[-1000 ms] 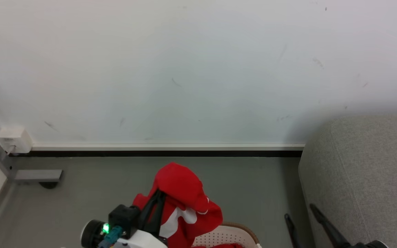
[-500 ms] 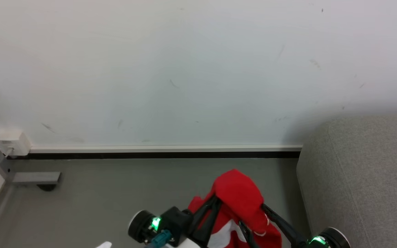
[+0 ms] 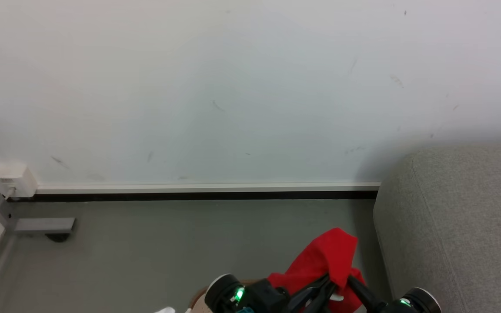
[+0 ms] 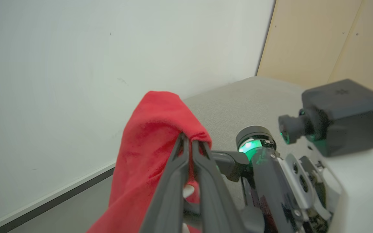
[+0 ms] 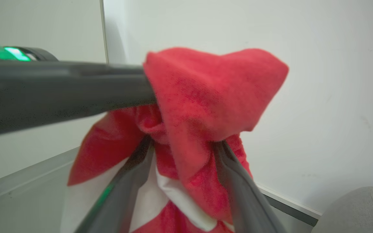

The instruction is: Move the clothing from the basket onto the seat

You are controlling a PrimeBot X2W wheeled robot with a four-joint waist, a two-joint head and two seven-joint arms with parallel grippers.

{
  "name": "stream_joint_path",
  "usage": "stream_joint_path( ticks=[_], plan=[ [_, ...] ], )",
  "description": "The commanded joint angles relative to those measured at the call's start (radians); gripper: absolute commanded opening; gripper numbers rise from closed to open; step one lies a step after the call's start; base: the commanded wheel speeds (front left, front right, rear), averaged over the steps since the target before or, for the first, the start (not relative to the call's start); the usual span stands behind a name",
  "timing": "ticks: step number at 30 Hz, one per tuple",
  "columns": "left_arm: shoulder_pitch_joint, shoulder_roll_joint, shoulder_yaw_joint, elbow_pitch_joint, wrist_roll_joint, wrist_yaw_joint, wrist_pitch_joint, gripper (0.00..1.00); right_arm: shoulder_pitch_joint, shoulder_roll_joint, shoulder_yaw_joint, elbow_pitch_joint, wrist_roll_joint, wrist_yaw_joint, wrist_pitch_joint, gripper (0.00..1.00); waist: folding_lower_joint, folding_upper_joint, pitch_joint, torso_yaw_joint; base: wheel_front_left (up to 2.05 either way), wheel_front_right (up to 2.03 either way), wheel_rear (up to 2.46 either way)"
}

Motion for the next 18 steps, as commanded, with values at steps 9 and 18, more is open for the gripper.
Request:
stream_joint_path(
  ticks=[9, 18],
  plan=[
    [0.010, 0.008, 0.008, 0.009, -0.017, 0.016, -0.002, 0.13, -0.002, -0.004, -0.030, -0.021, 0.063, -0.003, 0.001, 0.00, -0.0001, 0.0000, 0.002, -0.013, 0.00, 0.00, 0.00],
    [0.017, 0.022, 0.016, 0.022, 0.000, 0.041, -0.023, 1.00, 0.045, -0.034, -0.165, -0.062, 0.065, -0.003, 0.001, 0.00, -0.0001, 0.0000, 0.018, -0.063, 0.00, 0.00, 0.00]
  ],
)
